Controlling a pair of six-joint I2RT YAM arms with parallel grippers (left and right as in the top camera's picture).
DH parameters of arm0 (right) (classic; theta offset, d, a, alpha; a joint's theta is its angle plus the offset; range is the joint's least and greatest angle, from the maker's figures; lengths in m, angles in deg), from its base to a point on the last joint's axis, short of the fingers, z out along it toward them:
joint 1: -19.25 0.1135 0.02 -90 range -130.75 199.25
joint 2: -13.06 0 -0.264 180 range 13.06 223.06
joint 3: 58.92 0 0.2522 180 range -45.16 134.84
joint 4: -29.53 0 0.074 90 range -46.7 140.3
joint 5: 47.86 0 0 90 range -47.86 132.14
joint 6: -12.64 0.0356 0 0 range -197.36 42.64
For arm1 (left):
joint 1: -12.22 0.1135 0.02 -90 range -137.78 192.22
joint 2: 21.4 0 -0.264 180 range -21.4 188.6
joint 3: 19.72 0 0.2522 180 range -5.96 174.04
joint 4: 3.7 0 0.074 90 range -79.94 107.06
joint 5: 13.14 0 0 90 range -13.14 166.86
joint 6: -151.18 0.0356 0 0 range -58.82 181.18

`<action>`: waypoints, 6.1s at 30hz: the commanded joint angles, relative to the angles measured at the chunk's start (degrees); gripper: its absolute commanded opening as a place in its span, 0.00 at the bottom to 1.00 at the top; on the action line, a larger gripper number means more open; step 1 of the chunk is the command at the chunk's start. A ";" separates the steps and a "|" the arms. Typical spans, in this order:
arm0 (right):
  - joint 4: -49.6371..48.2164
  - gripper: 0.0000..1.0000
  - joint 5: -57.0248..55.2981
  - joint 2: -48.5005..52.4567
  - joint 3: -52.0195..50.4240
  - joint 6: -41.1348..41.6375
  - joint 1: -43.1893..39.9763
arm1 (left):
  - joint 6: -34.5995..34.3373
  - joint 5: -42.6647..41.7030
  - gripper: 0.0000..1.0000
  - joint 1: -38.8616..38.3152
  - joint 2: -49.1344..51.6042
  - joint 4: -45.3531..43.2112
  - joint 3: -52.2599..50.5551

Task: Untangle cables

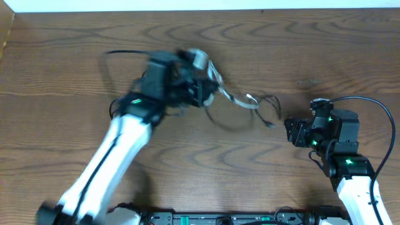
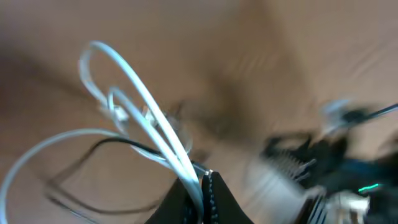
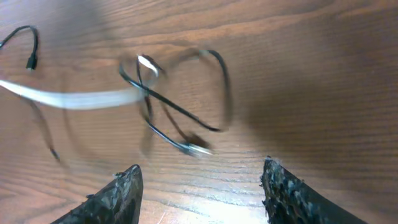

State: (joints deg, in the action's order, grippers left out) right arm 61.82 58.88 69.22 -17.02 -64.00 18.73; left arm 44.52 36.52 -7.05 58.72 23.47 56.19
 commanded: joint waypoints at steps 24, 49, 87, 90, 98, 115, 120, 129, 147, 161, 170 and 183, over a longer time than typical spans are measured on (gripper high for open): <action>-11.96 0.69 27.61 0.00 0.24 -0.63 0.42 | -4.72 -8.13 0.08 -10.82 3.13 -1.75 1.57; -24.20 0.75 32.70 1.01 0.24 -13.27 7.74 | -11.61 -13.92 0.08 -14.84 4.70 -7.23 1.57; -1.22 0.01 -18.47 3.76 0.24 4.55 5.75 | 3.15 5.35 0.08 3.91 4.74 18.34 1.55; 0.11 0.01 -20.41 3.76 0.24 5.05 5.70 | 3.15 5.27 0.08 8.13 4.61 18.32 1.55; 1.27 0.01 -22.88 3.76 0.24 5.07 5.68 | 3.15 5.25 0.07 19.91 1.40 18.27 1.55; 2.29 0.01 -24.15 3.76 0.24 5.07 5.68 | 1.92 0.22 0.07 45.83 -2.43 17.11 1.55; 2.27 0.02 -24.17 3.76 0.24 5.05 5.68 | -0.09 -2.19 0.08 47.58 -2.43 16.96 1.55; 2.21 0.27 -24.15 3.76 0.24 5.05 5.68 | -0.09 -5.49 0.08 47.43 -2.43 17.05 1.55; 1.64 0.48 -22.12 3.76 0.24 5.05 5.70 | 0.59 -6.95 0.07 24.46 -2.27 17.57 1.51; -15.32 0.80 21.29 3.76 0.24 -4.02 6.27 | -12.48 -14.53 0.07 2.89 -2.27 -10.01 1.51; -27.87 0.99 25.86 3.76 0.24 -9.44 14.40 | -29.94 -14.51 0.07 -2.36 -2.27 -35.76 1.51; -43.76 0.99 25.75 3.76 0.24 -9.86 22.16 | -41.16 -8.96 0.08 -7.17 -2.27 -53.42 1.51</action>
State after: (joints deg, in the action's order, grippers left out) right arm 20.03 84.16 73.00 -16.96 -73.18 39.34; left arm 7.43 24.50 -13.37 56.86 -29.23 56.95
